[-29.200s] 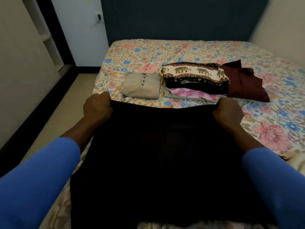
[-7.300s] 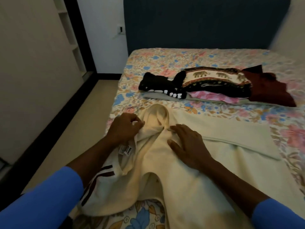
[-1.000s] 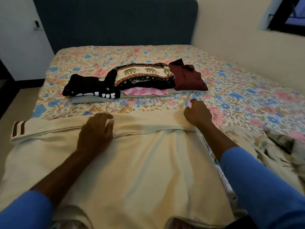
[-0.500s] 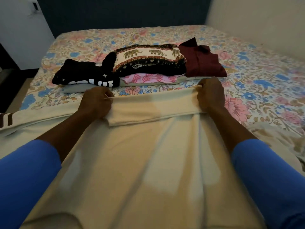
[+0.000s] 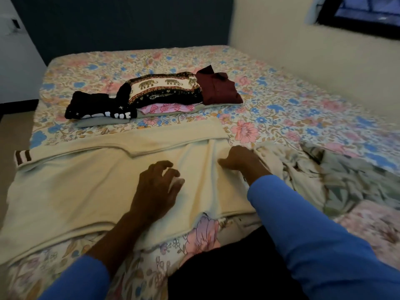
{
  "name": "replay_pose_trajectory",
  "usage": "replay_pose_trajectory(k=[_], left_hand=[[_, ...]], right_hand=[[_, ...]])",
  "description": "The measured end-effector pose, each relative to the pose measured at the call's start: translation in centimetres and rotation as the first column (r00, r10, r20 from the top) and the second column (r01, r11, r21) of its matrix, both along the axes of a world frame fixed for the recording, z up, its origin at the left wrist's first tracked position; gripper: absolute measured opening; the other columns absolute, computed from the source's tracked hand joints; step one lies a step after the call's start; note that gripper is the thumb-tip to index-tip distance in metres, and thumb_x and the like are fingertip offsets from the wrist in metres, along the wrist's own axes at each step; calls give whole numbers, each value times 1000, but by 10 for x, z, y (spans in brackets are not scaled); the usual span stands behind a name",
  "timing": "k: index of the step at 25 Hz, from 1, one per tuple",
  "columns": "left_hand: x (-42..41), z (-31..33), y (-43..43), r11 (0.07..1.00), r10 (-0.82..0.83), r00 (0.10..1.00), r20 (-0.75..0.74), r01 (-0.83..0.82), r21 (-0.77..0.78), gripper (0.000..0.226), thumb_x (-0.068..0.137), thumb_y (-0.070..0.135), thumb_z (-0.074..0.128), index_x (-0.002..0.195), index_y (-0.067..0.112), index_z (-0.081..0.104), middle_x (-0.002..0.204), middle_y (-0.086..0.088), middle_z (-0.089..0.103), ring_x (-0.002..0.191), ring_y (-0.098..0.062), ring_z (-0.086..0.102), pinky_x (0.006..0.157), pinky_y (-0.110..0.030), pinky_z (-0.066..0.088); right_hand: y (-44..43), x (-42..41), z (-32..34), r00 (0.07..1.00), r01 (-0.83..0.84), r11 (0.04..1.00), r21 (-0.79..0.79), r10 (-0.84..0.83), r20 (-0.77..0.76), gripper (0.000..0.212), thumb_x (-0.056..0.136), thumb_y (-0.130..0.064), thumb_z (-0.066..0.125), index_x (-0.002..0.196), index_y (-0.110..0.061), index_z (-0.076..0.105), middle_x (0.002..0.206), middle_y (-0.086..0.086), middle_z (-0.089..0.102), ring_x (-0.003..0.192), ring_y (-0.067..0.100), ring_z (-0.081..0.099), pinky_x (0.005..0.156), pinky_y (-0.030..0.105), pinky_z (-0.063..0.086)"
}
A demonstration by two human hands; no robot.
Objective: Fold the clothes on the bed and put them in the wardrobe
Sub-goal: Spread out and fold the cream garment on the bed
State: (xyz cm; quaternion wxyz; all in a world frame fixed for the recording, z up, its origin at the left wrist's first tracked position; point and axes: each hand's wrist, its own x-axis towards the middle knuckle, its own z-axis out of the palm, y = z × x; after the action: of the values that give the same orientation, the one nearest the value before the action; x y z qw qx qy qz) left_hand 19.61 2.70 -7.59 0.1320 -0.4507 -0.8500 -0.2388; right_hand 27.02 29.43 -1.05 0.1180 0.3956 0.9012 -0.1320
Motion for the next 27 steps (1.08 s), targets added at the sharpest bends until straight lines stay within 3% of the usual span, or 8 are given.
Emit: replay_pose_trajectory(k=[4,6,8,13,16,20,24,27], left_hand=[[41,19,-27,962,-256,967,10,256,-98,51,97,69,47,115,24,65,118,3,57,103,-16,54,85,-40,45],[53,26,-39,907,-376,925,-53,356,-224,53,92,69,54,120,25,63,116,3,57,100,-15,53,81,-36,45],[63,26,-48,863,-428,902,-61,388,-324,46,89,57,57,124,26,59,115,3,58,98,-16,55,78,-35,48],[79,26,-63,854,-292,951,-104,210,-477,53,83,33,64,134,24,54,122,1,57,104,-17,55,81,-33,54],[88,40,-67,830,-130,986,-102,52,-555,48,90,26,64,135,22,49,122,-1,56,102,-18,53,85,-33,51],[69,74,-77,864,82,991,105,-19,-503,26,91,26,61,116,29,66,102,8,63,89,-12,55,73,-29,46],[-1,103,-70,929,186,938,293,-71,-363,31,90,15,61,119,20,71,117,-1,67,98,-19,59,79,-30,44],[-59,99,-48,939,252,910,331,-147,-311,31,91,10,60,119,18,71,120,-7,65,97,-18,54,82,-29,44]], right_hand=[[-23,56,33,979,162,917,-364,-102,176,64,88,-32,81,135,-1,51,109,17,62,100,33,62,106,49,52],[-21,82,36,981,163,929,-332,-118,153,50,92,-19,76,131,4,57,96,14,64,93,32,63,103,50,54],[-17,101,37,985,169,962,-213,-162,51,51,93,-8,68,140,4,52,121,18,64,111,34,63,103,45,52],[-29,114,50,989,149,964,-219,-141,52,57,92,-14,71,143,0,50,136,18,59,122,36,60,103,46,52],[-22,113,56,978,188,934,-304,-208,-34,49,93,-1,61,139,4,46,99,23,71,88,37,75,81,48,62],[-2,98,73,898,240,909,-341,-342,-277,17,97,-4,55,102,11,62,71,18,68,62,29,70,66,37,61],[1,54,84,689,248,831,-497,-512,-513,14,96,-5,58,82,-6,57,79,16,67,42,19,63,36,24,49],[4,17,64,414,133,503,-854,-811,-413,14,96,-1,60,109,2,58,102,23,67,71,28,71,44,30,57]])
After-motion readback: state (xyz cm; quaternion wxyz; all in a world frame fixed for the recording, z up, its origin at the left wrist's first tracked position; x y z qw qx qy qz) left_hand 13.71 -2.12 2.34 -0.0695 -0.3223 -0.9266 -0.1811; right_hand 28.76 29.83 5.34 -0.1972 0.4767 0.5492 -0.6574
